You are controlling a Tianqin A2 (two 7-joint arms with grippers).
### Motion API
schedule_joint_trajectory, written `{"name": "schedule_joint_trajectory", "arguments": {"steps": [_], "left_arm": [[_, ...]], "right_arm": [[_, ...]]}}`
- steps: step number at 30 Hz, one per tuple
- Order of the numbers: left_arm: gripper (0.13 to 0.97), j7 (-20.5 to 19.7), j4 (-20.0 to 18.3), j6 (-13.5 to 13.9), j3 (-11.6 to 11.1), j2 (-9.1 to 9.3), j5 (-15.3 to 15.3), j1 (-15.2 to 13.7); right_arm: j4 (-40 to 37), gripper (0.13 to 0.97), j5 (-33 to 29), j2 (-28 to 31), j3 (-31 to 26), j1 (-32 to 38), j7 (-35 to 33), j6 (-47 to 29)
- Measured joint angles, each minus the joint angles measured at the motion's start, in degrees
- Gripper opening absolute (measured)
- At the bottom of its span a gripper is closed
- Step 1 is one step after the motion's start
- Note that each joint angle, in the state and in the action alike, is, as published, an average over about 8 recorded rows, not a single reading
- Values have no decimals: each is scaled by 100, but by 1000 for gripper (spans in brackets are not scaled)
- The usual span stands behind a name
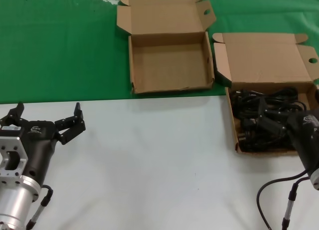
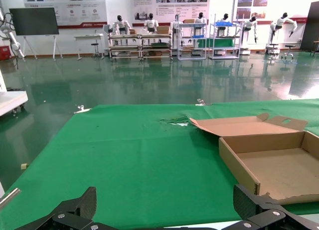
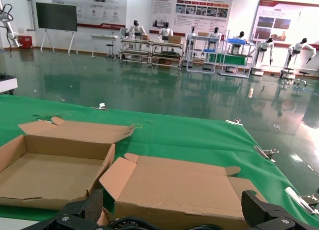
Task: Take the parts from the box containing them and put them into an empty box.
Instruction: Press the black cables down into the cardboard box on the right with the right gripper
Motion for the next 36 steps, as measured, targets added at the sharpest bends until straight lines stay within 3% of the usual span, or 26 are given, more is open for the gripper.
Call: {"name": "schedule_joint_trajectory", "arguments": {"steps": [36], "left_arm": [[963, 1, 0, 0, 0, 0, 0, 0]], "right_arm": [[0, 966, 0, 0, 0, 0, 0, 0]]}}
